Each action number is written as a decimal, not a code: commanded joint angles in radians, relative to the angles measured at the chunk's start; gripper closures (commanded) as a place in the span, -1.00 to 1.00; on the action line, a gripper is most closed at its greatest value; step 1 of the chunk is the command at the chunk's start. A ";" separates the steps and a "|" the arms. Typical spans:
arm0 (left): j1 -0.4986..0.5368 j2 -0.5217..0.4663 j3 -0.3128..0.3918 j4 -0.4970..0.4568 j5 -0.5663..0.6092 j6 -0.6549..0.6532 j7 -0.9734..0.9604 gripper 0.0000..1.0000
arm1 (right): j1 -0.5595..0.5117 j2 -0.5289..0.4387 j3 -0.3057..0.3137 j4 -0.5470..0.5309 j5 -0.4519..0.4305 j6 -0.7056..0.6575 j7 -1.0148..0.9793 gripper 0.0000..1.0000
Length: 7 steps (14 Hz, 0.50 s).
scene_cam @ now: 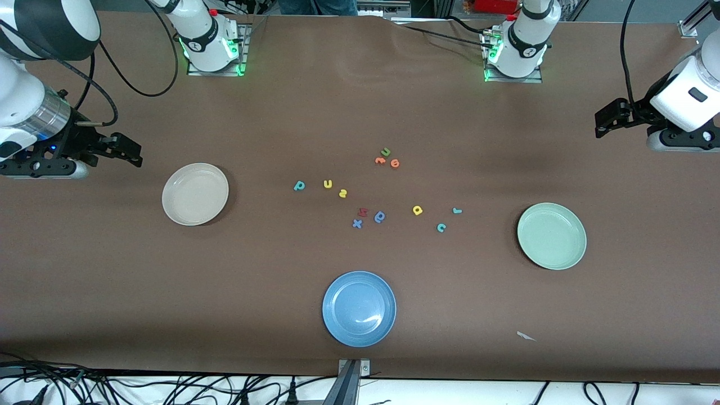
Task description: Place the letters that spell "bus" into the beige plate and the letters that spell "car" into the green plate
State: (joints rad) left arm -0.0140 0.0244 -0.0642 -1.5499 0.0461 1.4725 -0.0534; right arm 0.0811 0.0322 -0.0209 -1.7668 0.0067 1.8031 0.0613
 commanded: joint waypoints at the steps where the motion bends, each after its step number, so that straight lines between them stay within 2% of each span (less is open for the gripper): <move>1: -0.001 -0.015 0.001 -0.009 -0.003 -0.003 0.020 -1.00 | -0.004 0.008 -0.001 0.017 -0.008 -0.011 0.002 -1.00; 7: -0.001 -0.015 0.001 -0.009 -0.003 -0.003 0.020 -1.00 | -0.004 0.008 -0.001 0.017 -0.013 -0.011 0.002 -1.00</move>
State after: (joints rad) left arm -0.0140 0.0244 -0.0642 -1.5499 0.0461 1.4725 -0.0534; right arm 0.0806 0.0335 -0.0232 -1.7668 0.0067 1.8028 0.0615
